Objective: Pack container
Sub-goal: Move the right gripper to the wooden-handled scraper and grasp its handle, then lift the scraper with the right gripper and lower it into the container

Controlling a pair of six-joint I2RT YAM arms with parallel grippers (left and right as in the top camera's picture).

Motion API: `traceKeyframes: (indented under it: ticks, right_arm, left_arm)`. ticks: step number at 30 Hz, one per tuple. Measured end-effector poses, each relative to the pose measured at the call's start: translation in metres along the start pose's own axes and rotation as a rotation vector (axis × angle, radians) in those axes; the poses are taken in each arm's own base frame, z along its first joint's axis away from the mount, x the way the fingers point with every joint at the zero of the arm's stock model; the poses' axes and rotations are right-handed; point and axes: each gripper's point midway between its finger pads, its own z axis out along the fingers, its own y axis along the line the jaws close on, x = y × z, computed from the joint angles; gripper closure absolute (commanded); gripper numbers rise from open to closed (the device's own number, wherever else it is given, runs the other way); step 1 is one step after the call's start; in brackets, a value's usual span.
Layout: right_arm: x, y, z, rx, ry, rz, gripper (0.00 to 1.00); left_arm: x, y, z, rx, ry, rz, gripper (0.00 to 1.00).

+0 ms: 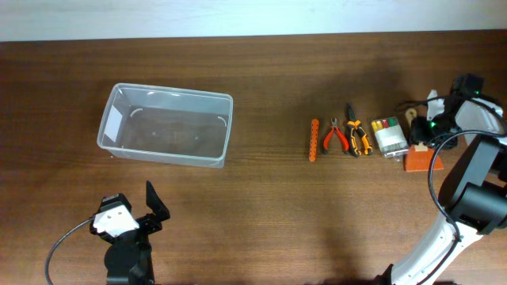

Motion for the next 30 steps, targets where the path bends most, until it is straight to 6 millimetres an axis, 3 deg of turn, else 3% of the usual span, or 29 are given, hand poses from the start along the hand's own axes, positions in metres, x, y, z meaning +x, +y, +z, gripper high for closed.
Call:
traceKeyframes:
  ticks: [2, 10, 12, 21, 30]
  right_arm:
    - [0.0002, -0.0008, 0.0011, 0.005, -0.002, -0.002, 0.51]
    - [-0.0001, -0.0019, 0.0016, 0.014, -0.004, 0.000, 0.57]
    - [-0.0002, -0.0020, 0.0016, 0.013, -0.004, 0.006, 0.64]
    - [-0.0003, -0.0021, 0.0013, 0.014, -0.005, 0.053, 0.63]
    - [0.0022, -0.0010, -0.0013, 0.009, 0.012, 0.078, 0.69]
  left_arm:
    - [0.0000, 0.0000, 0.0000, 0.000, 0.000, 0.000, 0.01]
    - [0.0000, -0.0001, 0.0000, 0.000, 0.000, 0.000, 0.01]
    - [0.0001, 0.0000, 0.0000, 0.000, 0.000, 0.000, 0.01]
    - [0.0000, 0.0000, 0.0000, 0.000, 0.000, 0.000, 0.01]
    - [0.0000, 0.0000, 0.0000, 0.000, 0.000, 0.000, 0.01]
